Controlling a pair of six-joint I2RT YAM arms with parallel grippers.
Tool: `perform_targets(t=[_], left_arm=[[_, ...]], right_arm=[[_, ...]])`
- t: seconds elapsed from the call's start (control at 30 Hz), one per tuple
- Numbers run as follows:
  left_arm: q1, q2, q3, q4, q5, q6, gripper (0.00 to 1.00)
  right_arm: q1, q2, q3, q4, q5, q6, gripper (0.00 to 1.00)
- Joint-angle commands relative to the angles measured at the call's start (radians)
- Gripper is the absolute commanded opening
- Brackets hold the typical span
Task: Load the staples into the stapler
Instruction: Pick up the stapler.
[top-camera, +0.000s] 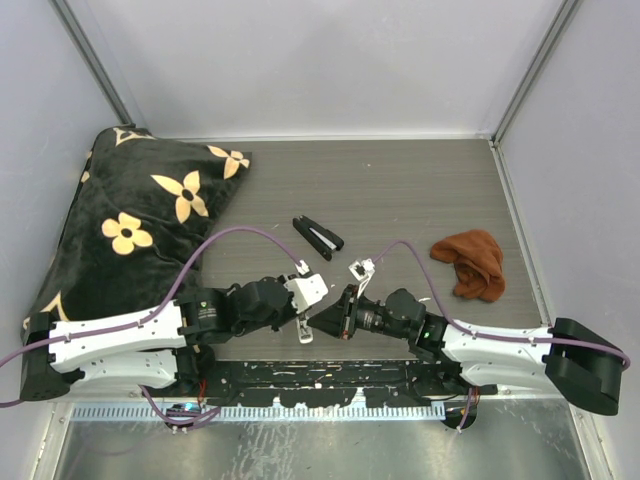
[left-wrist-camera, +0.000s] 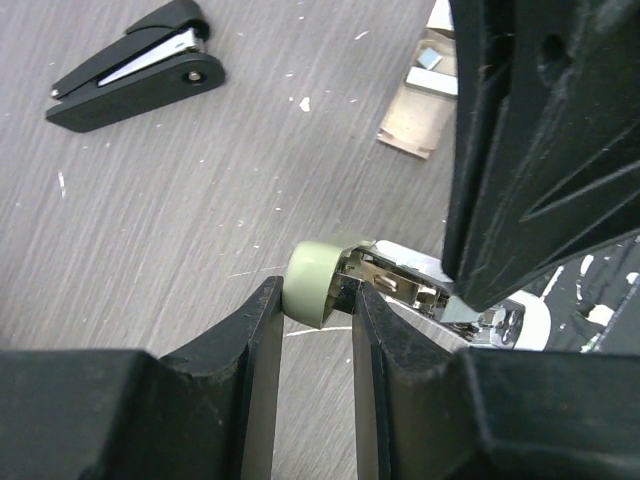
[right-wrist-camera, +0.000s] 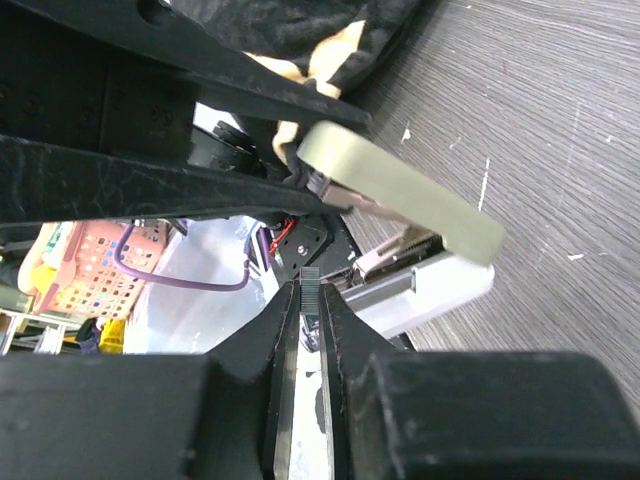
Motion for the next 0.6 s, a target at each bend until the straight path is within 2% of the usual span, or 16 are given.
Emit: perform_targets(t=[0.0, 0.3, 0.57], left_arm=[[-0.003, -0.010, 0.049, 0.064, -0.126, 0.019, 0.00], [-0.005, 0.078, 0.082, 0.001, -0.275, 0.009, 0.00], [-0.005, 0.100, 0.086, 0.003, -0.295, 0.007, 0.00]], right_arm=[[0.004, -0.026, 0.017, -0.036, 0.030, -0.009, 0.19], [0.003, -0.044, 0.015, -0.108, 0.127, 0.022, 0.19], [-0.021, -0.128, -0.001, -0.202, 0.179, 0.037, 0.19]])
